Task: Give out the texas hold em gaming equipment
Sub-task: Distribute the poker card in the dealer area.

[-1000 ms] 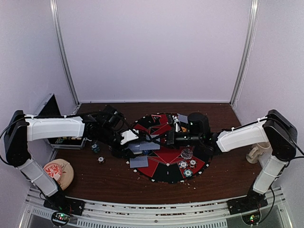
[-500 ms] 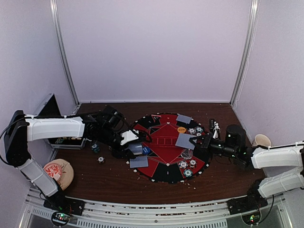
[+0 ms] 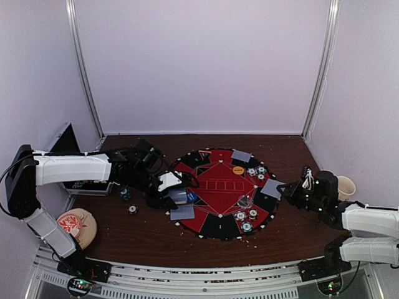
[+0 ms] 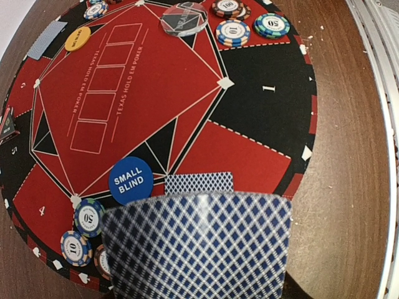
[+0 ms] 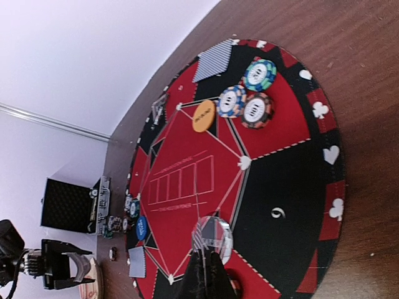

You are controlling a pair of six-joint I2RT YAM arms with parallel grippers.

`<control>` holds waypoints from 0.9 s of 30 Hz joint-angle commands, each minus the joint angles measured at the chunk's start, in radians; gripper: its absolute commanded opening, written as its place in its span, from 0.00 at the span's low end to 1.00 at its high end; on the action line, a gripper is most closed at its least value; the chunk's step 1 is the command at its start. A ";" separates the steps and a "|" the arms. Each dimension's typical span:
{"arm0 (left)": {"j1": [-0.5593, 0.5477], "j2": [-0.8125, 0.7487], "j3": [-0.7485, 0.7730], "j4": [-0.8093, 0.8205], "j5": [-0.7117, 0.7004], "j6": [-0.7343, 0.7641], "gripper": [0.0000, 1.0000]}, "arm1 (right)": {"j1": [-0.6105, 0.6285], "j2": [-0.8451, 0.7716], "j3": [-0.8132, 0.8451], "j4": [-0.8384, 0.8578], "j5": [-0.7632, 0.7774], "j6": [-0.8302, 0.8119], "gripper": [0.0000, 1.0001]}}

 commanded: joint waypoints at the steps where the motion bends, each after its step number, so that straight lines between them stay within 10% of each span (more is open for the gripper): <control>1: -0.005 -0.016 -0.015 0.033 0.007 0.003 0.52 | -0.049 0.101 -0.022 0.041 -0.067 -0.031 0.00; 27: -0.005 -0.011 -0.019 0.037 0.010 0.005 0.52 | -0.063 0.420 -0.031 0.304 -0.120 0.030 0.01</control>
